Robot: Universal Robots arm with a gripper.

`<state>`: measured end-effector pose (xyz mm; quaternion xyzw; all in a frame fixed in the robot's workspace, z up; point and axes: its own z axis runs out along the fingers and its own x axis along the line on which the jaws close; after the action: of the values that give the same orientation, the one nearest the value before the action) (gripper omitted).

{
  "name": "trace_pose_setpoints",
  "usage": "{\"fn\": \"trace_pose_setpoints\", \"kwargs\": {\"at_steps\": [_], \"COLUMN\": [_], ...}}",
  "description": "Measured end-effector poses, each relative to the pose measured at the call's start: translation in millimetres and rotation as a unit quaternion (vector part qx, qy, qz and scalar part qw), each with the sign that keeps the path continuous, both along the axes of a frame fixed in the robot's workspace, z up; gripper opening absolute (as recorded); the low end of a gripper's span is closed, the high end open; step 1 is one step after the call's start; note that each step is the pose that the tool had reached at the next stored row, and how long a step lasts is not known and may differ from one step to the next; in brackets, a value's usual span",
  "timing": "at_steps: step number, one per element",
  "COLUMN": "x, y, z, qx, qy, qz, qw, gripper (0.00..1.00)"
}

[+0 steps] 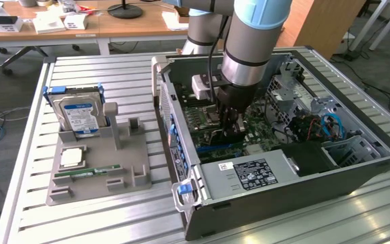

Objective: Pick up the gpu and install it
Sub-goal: 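Insert the gpu into the slot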

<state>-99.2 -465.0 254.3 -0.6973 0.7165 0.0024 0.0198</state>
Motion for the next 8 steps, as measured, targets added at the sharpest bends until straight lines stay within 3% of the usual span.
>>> {"fn": "trace_pose_setpoints", "kwargs": {"at_steps": [8], "x": [0.0], "y": [0.0], "z": [-0.4], "qx": [-0.0001], "qy": [0.0000], "qz": [0.000], "qw": [1.0000], "gripper": [0.26]}}
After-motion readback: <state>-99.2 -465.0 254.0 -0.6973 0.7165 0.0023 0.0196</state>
